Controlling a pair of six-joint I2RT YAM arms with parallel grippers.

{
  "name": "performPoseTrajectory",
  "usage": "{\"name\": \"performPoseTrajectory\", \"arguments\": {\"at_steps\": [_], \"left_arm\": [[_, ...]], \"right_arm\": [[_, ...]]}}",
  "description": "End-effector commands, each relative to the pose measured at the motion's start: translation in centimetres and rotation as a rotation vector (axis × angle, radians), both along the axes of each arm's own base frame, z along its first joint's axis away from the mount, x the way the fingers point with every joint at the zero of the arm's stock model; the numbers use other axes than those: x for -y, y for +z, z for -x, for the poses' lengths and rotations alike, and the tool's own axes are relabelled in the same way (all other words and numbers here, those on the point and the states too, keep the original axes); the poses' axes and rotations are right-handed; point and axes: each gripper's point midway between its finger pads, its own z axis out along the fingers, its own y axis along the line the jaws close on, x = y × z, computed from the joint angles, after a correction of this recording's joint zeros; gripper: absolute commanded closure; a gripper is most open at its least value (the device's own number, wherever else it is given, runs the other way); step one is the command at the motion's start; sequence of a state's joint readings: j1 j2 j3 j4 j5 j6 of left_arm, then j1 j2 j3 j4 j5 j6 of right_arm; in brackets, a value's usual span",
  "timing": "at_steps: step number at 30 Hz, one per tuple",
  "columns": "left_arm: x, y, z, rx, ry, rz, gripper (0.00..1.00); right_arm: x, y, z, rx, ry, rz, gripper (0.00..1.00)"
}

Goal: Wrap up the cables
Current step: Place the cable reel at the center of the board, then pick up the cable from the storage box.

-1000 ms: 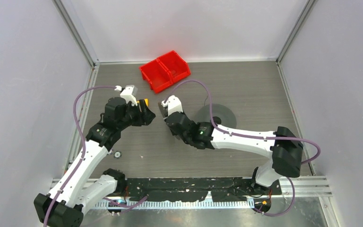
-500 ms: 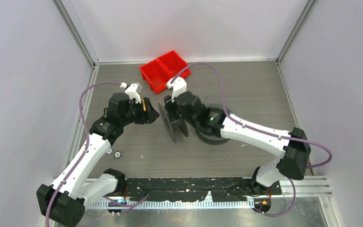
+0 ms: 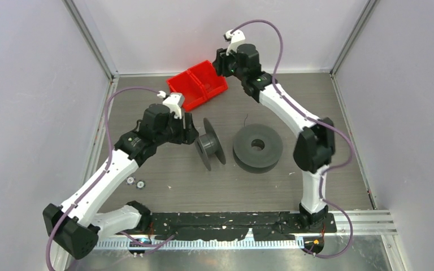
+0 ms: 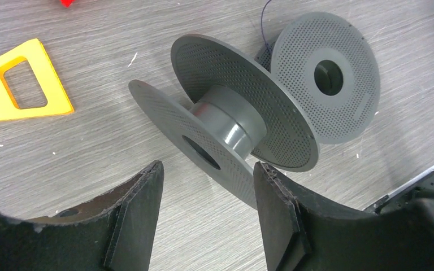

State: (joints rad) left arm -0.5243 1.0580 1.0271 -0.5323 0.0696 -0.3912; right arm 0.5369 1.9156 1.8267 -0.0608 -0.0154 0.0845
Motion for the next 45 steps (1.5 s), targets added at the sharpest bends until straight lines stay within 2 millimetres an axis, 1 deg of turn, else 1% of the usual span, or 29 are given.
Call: {"name": "performPoseTrajectory", "arguments": {"at_steps": [1, 2, 3, 4, 5, 7, 10, 13, 14, 15, 18, 19, 20, 21, 22, 23, 24, 25, 26, 28, 30, 32, 34, 39, 40, 42, 43, 44, 45], "left_arm": [[0.5, -0.2, -1.4, 0.017, 0.068, -0.066, 0.39], [0.4, -1.0, -1.9, 0.006, 0.087, -0.089, 0.38], [0.3, -1.5, -2.4, -0.001, 0.109, -0.106, 0.38], [0.1, -2.0, -2.8, -0.011, 0.128, -0.125, 0.38], [0.2, -2.4, -3.0, -0.025, 0.132, -0.137, 0.38], [0.6, -3.0, -3.2, -0.054, 0.127, -0.138, 0.38], [1.7, -3.8, -3.7, -0.083, 0.115, -0.124, 0.41], [1.4, -4.9, -3.7, -0.124, 0.114, -0.172, 0.51], [1.2, -4.9, -3.6, -0.125, 0.117, -0.186, 0.56], [0.9, -4.9, -3.6, -0.12, 0.124, -0.196, 0.61], [0.3, -4.0, -3.6, -0.092, 0.14, -0.196, 0.79], [0.3, -3.8, -3.6, -0.085, 0.142, -0.194, 0.84], [0.2, -3.6, -3.5, -0.081, 0.143, -0.195, 0.9], [0.1, -3.5, -3.4, -0.081, 0.144, -0.195, 0.95], [0.0, -3.3, -3.3, -0.079, 0.144, -0.193, 0.99], [0.0, -3.3, -3.2, -0.081, 0.146, -0.193, 1.0], [-0.2, -3.2, -3.2, -0.08, 0.152, -0.191, 1.0], [-0.3, -3.1, -3.1, -0.081, 0.156, -0.191, 1.0], [-0.3, -3.0, -3.0, -0.081, 0.158, -0.188, 1.0], [-0.3, -2.8, -2.7, -0.082, 0.161, -0.174, 1.0], [-0.2, -2.4, -2.4, -0.079, 0.16, -0.151, 1.0], [-0.2, -2.2, -2.2, -0.074, 0.164, -0.127, 1.0], [0.0, -1.8, -2.1, -0.063, 0.159, -0.105, 1.0], [0.0, -1.5, -2.0, -0.056, 0.151, -0.099, 1.0], [0.1, -1.5, -1.9, -0.057, 0.146, -0.098, 1.0], [0.2, -1.6, -1.7, -0.06, 0.134, -0.095, 1.0], [0.2, -1.7, -1.6, -0.064, 0.128, -0.097, 1.0], [0.2, -1.9, -1.4, -0.069, 0.125, -0.099, 1.0], [0.0, -2.1, -1.2, -0.075, 0.123, -0.105, 1.0]], "right_arm": [[-1.9, -4.5, -5.3, -0.039, 0.015, -0.034, 0.46], [-2.1, -4.0, -6.2, -0.024, 0.001, -0.053, 0.44], [-2.5, -5.6, -7.5, -0.027, -0.021, -0.076, 0.43], [-2.9, -5.1, -8.3, -0.007, -0.026, -0.103, 0.43], [-3.5, -6.2, -9.3, -0.008, -0.029, -0.133, 0.42], [-4.5, -7.7, -10.5, -0.021, -0.031, -0.186, 0.42], [-5.4, -9.8, -11.7, -0.06, -0.042, -0.25, 0.41], [-6.3, -12.6, -12.4, -0.147, -0.06, -0.365, 0.41], [-6.7, -12.4, -12.5, -0.158, -0.061, -0.431, 0.41], [-6.8, -13.6, -12.6, -0.179, -0.068, -0.449, 0.41], [-7.1, -14.5, -13.2, -0.192, -0.085, -0.543, 0.4], [-7.2, -14.0, -13.5, -0.182, -0.086, -0.562, 0.4], [-7.3, -15.0, -13.8, -0.196, -0.091, -0.57, 0.4], [-7.4, -14.0, -14.1, -0.179, -0.084, -0.59, 0.4], [-7.6, -15.3, -14.3, -0.202, -0.085, -0.595, 0.4], [-7.7, -14.6, -14.5, -0.192, -0.078, -0.613, 0.4], [-7.7, -15.4, -14.6, -0.212, -0.088, -0.625, 0.41], [-7.5, -15.8, -14.8, -0.228, -0.099, -0.64, 0.42], [-7.2, -16.9, -14.8, -0.254, -0.121, -0.636, 0.42], [-7.1, -17.9, -14.7, -0.285, -0.136, -0.645, 0.42], [-7.2, -18.5, -14.6, -0.298, -0.134, -0.661, 0.44], [-7.5, -18.5, -14.5, -0.301, -0.115, -0.689, 0.46], [-7.9, -18.4, -14.5, -0.296, -0.098, -0.718, 0.5], [-8.2, -18.7, -14.7, -0.297, -0.089, -0.732, 0.66], [-8.1, -18.7, -14.7, -0.298, -0.091, -0.729, 0.67], [-7.8, -18.8, -14.7, -0.287, -0.1, -0.693, 0.61], [-7.5, -18.2, -14.8, -0.267, -0.114, -0.678, 0.55], [-7.3, -19.1, -14.6, -0.278, -0.126, -0.663, 0.53], [-6.8, -18.3, -14.8, -0.254, -0.151, -0.679, 0.51]]}}
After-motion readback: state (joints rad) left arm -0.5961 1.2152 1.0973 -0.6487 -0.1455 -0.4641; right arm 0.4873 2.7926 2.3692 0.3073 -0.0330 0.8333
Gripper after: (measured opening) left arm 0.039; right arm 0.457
